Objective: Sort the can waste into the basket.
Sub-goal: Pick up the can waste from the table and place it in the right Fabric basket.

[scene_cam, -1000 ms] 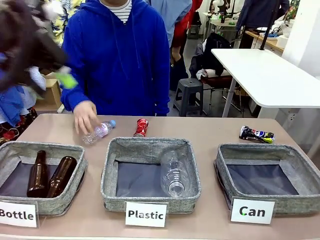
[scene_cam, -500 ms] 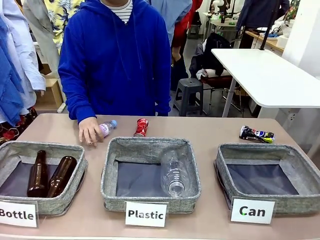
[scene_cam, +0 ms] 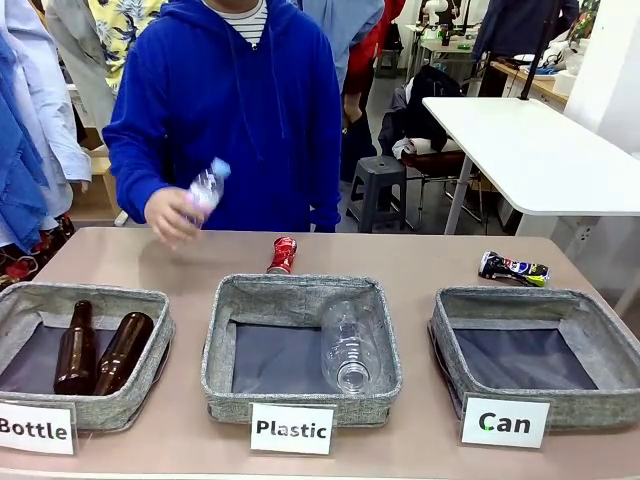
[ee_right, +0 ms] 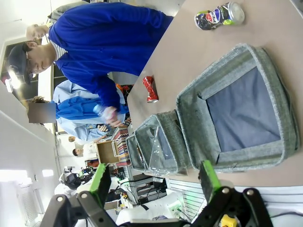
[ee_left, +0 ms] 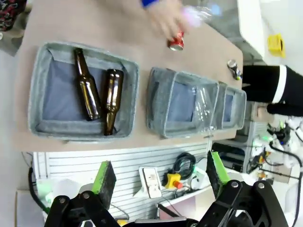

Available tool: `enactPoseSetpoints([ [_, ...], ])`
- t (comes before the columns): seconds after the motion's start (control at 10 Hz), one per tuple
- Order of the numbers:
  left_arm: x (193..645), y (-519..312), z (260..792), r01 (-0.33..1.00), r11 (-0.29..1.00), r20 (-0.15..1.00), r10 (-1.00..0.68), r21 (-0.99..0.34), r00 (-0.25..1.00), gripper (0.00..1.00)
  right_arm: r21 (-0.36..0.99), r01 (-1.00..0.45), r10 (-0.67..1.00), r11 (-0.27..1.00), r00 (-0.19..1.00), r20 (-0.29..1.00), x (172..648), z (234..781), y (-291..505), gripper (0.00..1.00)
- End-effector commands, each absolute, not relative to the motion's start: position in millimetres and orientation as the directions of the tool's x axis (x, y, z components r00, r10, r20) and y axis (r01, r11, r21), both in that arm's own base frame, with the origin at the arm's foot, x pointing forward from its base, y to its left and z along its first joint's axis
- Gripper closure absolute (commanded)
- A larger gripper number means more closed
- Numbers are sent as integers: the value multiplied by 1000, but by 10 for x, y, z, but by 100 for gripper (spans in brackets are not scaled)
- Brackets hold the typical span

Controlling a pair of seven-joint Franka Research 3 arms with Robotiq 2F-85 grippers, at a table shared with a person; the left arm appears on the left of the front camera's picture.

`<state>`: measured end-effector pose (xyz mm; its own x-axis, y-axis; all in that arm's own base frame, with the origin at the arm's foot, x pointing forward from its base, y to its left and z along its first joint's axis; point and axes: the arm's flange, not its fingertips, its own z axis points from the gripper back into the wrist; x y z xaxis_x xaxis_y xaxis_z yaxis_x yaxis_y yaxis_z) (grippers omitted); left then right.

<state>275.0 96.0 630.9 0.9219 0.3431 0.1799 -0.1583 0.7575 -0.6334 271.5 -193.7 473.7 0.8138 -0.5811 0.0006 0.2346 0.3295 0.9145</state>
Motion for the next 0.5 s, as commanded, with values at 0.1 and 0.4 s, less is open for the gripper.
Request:
enactPoseSetpoints([
  [0.1,3003,1382,6191,-282,641,104,494,-714,863,0,925,201,-578,322,815,24,2730,4745,-1942,0],
  [0.4,2813,2096,5718,-250,455,71,579,-855,812,0,925,201,-578,322,815,24,2730,4745,-1942,0],
])
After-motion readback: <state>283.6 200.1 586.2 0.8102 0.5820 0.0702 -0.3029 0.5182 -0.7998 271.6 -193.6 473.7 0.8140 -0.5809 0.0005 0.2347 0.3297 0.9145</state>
